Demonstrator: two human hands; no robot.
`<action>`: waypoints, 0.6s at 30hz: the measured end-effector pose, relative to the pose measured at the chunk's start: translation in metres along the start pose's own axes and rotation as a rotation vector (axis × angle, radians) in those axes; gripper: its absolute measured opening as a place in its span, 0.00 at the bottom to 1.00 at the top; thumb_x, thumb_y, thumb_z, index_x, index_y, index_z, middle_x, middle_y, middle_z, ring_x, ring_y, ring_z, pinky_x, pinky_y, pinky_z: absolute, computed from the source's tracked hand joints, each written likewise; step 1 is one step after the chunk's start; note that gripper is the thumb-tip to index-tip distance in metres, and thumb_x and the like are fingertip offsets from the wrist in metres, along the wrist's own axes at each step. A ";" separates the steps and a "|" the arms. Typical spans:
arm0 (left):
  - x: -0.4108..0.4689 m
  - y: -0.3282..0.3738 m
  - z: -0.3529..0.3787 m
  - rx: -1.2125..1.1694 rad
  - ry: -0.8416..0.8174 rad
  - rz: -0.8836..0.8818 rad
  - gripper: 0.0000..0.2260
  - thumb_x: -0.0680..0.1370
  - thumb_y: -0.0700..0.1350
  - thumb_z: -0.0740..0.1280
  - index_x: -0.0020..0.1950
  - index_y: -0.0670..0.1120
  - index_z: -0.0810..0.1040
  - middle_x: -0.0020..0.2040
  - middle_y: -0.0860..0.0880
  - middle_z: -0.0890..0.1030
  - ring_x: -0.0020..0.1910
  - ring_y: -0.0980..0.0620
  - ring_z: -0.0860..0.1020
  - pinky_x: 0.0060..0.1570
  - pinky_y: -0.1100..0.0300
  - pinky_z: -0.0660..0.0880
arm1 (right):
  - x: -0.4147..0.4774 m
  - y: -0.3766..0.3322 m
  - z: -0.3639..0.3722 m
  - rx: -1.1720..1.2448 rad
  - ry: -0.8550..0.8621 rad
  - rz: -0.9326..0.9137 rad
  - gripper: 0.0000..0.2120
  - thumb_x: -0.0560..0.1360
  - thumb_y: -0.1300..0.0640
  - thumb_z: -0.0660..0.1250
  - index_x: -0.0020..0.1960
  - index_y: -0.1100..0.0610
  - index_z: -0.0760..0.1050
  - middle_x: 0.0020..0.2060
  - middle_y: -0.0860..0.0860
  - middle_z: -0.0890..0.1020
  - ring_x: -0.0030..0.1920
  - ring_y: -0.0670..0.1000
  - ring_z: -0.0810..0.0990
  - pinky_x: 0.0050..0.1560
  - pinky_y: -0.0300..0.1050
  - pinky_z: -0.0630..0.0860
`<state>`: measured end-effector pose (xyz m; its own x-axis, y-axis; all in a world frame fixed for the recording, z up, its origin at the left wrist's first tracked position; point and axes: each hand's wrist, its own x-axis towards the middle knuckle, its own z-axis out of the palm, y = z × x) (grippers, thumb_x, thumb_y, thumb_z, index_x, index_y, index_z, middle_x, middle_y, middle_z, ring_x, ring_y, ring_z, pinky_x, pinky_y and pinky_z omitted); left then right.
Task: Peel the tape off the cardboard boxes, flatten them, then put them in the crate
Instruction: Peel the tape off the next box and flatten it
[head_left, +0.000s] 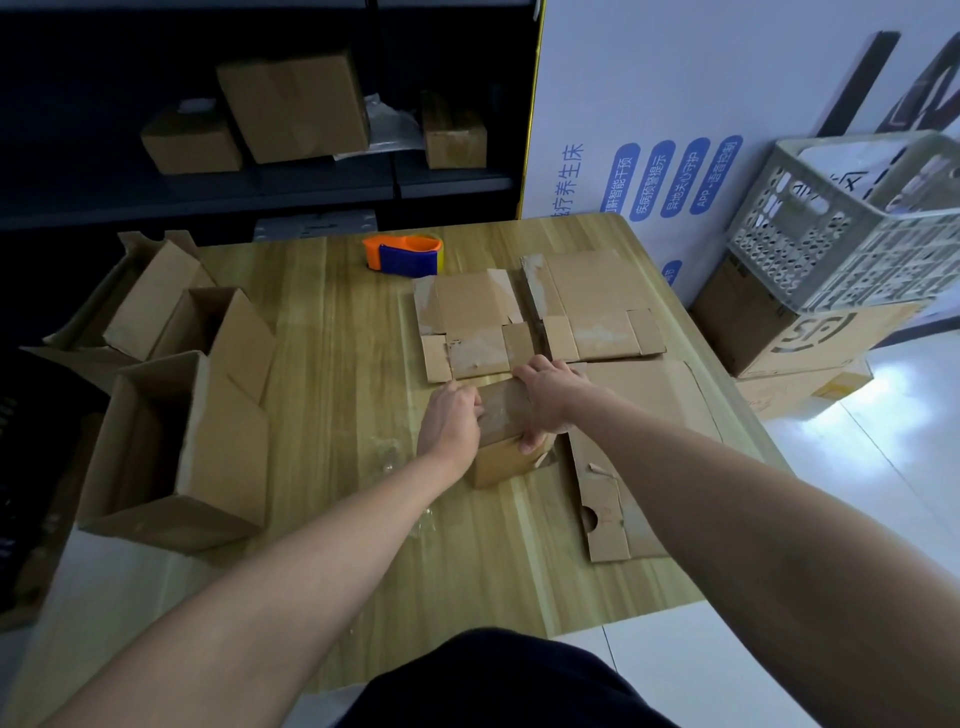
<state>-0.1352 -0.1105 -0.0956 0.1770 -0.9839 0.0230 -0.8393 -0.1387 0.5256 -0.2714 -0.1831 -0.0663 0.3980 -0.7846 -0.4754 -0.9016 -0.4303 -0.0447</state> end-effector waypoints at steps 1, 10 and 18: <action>0.000 -0.001 -0.001 0.004 -0.008 0.002 0.05 0.78 0.35 0.63 0.47 0.41 0.78 0.51 0.45 0.76 0.51 0.48 0.74 0.44 0.64 0.64 | 0.000 0.000 0.000 -0.001 -0.002 0.000 0.55 0.57 0.41 0.79 0.75 0.52 0.53 0.67 0.52 0.63 0.68 0.59 0.61 0.67 0.59 0.62; 0.003 -0.003 -0.007 -0.044 -0.025 -0.031 0.05 0.78 0.38 0.64 0.45 0.41 0.79 0.49 0.46 0.78 0.44 0.50 0.74 0.43 0.61 0.67 | -0.001 -0.003 -0.006 -0.010 -0.032 -0.007 0.54 0.58 0.42 0.79 0.75 0.52 0.52 0.66 0.53 0.63 0.68 0.59 0.62 0.67 0.59 0.62; 0.005 -0.003 -0.005 -0.049 -0.072 0.007 0.08 0.79 0.38 0.63 0.55 0.43 0.80 0.55 0.47 0.76 0.52 0.47 0.77 0.47 0.56 0.72 | -0.004 -0.006 -0.009 -0.025 -0.047 0.002 0.53 0.59 0.43 0.79 0.75 0.53 0.53 0.67 0.53 0.63 0.68 0.60 0.62 0.67 0.59 0.62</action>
<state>-0.1295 -0.1145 -0.0926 0.1328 -0.9906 -0.0336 -0.8140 -0.1283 0.5664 -0.2659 -0.1815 -0.0560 0.3871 -0.7637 -0.5166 -0.8976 -0.4403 -0.0215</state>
